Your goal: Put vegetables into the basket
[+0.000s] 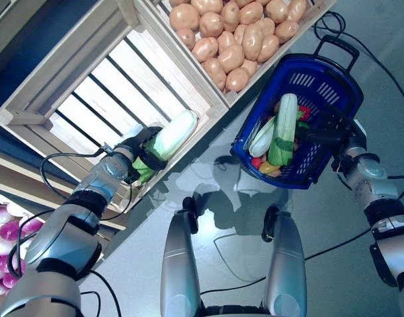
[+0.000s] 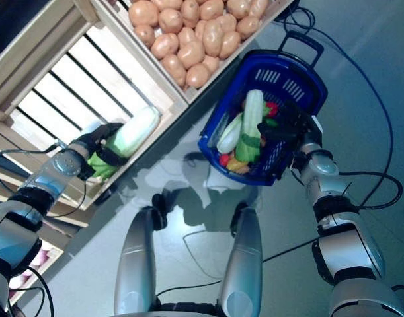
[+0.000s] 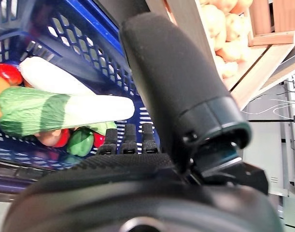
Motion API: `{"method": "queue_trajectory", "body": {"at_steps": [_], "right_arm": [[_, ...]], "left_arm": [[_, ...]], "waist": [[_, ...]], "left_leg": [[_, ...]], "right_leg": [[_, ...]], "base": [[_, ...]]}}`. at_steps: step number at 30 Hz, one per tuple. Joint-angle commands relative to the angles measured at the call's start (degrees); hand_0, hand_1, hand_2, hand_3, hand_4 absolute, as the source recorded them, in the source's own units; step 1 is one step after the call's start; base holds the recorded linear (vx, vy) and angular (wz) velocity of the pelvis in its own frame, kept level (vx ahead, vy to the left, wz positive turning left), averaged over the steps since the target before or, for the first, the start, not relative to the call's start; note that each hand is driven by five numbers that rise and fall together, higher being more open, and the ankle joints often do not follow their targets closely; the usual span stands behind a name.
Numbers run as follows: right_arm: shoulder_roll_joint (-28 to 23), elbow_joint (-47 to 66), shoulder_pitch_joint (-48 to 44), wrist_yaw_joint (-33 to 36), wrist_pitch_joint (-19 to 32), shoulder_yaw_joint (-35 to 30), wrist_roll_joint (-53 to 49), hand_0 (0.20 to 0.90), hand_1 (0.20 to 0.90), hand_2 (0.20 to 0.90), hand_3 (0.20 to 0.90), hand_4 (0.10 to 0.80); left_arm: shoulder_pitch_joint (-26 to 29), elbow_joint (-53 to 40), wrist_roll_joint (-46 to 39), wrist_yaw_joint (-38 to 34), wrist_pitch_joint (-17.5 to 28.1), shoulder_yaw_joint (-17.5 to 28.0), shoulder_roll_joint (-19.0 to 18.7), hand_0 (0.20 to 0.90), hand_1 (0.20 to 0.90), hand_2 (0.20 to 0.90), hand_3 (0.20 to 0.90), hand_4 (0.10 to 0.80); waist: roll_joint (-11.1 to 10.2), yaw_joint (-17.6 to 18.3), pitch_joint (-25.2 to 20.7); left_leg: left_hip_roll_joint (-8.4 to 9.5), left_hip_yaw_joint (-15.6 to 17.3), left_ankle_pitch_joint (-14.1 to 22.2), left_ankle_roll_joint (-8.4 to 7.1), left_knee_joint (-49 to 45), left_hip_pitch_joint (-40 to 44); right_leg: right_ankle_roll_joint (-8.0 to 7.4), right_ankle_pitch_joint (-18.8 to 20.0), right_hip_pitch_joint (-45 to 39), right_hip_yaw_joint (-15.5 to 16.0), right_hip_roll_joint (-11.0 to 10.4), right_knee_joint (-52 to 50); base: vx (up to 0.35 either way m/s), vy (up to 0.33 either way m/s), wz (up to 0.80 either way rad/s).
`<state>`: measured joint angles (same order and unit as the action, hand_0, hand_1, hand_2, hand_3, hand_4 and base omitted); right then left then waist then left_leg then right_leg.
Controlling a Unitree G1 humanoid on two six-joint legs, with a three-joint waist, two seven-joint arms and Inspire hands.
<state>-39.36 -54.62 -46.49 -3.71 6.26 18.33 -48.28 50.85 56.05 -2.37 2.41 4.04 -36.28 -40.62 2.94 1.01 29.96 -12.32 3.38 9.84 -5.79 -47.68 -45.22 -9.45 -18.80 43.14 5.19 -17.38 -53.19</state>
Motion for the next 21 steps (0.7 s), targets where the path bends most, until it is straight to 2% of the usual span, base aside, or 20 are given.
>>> {"method": "queue_trajectory", "body": {"at_steps": [1,6,7,8,9,13,21], "right_arm": [[-0.23,1.34,-4.22,0.21,7.33,-3.18,-4.65,0.900,0.900,0.900,0.900,0.800],[0.20,1.02,-4.98,-0.06,8.20,-3.32,-5.91,0.900,0.900,0.900,0.900,0.800],[0.24,0.94,-5.22,-0.35,8.43,-3.26,-6.29,0.900,0.900,0.900,0.900,0.800],[0.21,0.99,-5.25,-0.48,8.58,-3.22,-6.46,0.900,0.900,0.900,0.900,0.800],[0.38,1.52,-4.99,-0.57,8.91,-3.30,-6.46,0.900,0.900,0.900,0.900,0.800],[0.45,3.13,-4.83,-0.76,9.56,-3.65,-7.11,0.900,0.900,0.900,0.900,0.800],[1.16,7.74,-3.68,0.93,9.75,-4.65,-6.51,0.900,0.900,0.900,0.900,0.800]], "left_arm": [[2.03,4.18,2.59,-2.64,-3.05,-1.25,-0.48,0.900,0.900,0.900,0.900,0.800],[2.84,7.95,3.50,-7.96,-5.67,-0.59,0.34,0.900,0.900,0.900,0.900,0.800],[2.93,8.74,2.95,-9.47,-5.73,-0.05,0.33,0.573,0.573,0.573,0.573,0.582],[2.92,9.00,2.18,-10.62,-5.69,0.28,0.31,0.467,0.467,0.467,0.467,0.511],[2.74,9.30,1.65,-12.05,-5.68,1.49,0.41,0.300,0.300,0.300,0.300,0.400],[2.95,8.91,0.85,-16.25,-5.63,3.49,0.02,0.300,0.300,0.300,0.300,0.400],[2.35,7.15,0.03,-17.73,-4.68,5.76,-0.58,0.300,0.300,0.300,0.300,0.400]], "waist": [[-1.40,-0.22,-0.16],[-1.68,-0.09,-0.16],[-1.73,-0.07,-0.16],[-1.75,-0.05,-0.16],[-1.83,0.01,-0.16],[-1.95,0.15,-0.16],[-2.08,0.51,-0.21]], "left_leg": [[-3.06,-2.14,4.73,-3.85,2.28,3.32],[-2.99,-2.41,5.54,-3.71,0.33,1.56],[-2.95,-2.46,5.67,-3.70,-0.11,1.29],[-2.93,-2.47,5.71,-3.70,-0.23,1.26],[-2.91,-2.45,5.80,-3.63,-0.41,1.32],[-2.85,-2.46,6.28,-3.51,-1.32,1.28],[-2.94,-2.44,7.22,-3.15,-2.69,2.61]], "right_leg": [[-0.34,5.05,0.35,-1.95,-2.77,2.66],[-0.16,4.58,2.23,-2.09,-2.90,0.96],[-0.09,4.52,2.49,-2.12,-2.88,0.67],[-0.06,4.49,2.52,-2.12,-2.84,0.61],[0.06,4.40,2.51,-2.15,-2.76,0.47],[0.42,3.94,2.48,-2.13,-2.70,-0.23],[0.99,2.97,1.05,-2.36,-2.69,-1.31]], "base": [[0.056,-0.001,-0.01],[-0.002,-0.001,0.00],[0.000,0.000,0.00],[0.000,0.000,0.00],[0.000,0.000,0.00],[0.000,0.000,0.00],[0.000,0.000,0.00]]}}
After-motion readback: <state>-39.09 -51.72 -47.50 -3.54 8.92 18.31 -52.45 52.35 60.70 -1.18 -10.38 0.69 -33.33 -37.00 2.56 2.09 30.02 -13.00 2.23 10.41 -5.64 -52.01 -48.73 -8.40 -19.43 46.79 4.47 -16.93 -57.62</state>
